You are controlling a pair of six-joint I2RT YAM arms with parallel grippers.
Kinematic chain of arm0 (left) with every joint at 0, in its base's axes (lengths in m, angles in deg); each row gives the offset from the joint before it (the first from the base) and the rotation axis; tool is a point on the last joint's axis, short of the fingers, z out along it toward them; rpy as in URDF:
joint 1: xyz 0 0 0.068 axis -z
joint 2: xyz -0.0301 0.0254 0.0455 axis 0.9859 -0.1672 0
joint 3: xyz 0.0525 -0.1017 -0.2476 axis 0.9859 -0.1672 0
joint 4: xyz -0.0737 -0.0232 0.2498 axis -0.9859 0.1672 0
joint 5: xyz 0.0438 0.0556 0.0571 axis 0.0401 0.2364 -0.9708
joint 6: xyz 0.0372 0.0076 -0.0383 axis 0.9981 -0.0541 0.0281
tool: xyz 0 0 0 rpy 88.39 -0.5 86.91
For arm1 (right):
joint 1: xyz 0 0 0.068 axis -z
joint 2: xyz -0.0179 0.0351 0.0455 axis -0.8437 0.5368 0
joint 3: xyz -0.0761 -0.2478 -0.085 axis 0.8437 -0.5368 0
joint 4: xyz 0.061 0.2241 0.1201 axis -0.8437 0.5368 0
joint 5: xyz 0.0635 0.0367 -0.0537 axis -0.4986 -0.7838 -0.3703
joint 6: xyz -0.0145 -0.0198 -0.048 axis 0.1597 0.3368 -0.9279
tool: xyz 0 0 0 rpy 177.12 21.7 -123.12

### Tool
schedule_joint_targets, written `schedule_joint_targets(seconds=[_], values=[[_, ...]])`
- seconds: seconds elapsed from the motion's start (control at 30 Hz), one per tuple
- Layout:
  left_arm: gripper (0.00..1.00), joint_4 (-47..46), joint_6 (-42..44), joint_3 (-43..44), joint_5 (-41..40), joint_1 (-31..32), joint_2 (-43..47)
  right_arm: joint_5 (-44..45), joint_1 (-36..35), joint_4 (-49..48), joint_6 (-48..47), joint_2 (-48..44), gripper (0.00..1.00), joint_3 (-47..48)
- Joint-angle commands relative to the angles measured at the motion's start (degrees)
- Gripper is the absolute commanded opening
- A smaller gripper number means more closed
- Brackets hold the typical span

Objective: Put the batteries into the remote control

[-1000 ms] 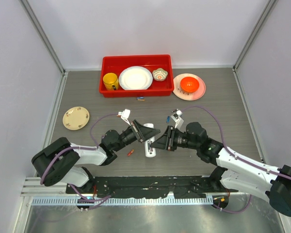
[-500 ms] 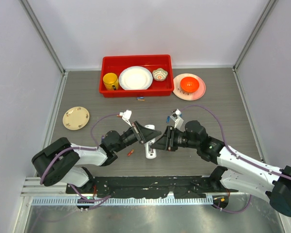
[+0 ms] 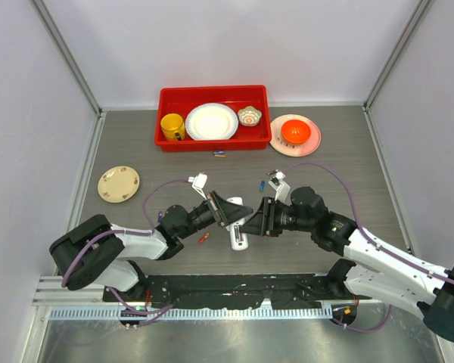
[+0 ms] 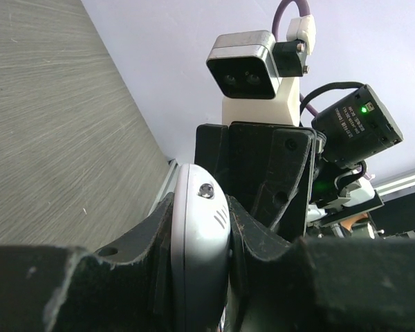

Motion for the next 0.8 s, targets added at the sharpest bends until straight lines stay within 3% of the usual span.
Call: schedule_joint_targets(seconds=[0.0, 0.77], values=[[0.0, -16.32, -0.71, -0.11, 1.44, 0.2, 1.85, 2.51, 0.65, 2.79, -1.52, -2.42, 0.42, 2.51], [0.0, -16.32, -2.03, 2.96, 1.79, -0.24, 0.09, -10.15, -1.55, -4.06, -1.61, 0.38, 0.59, 0.84]])
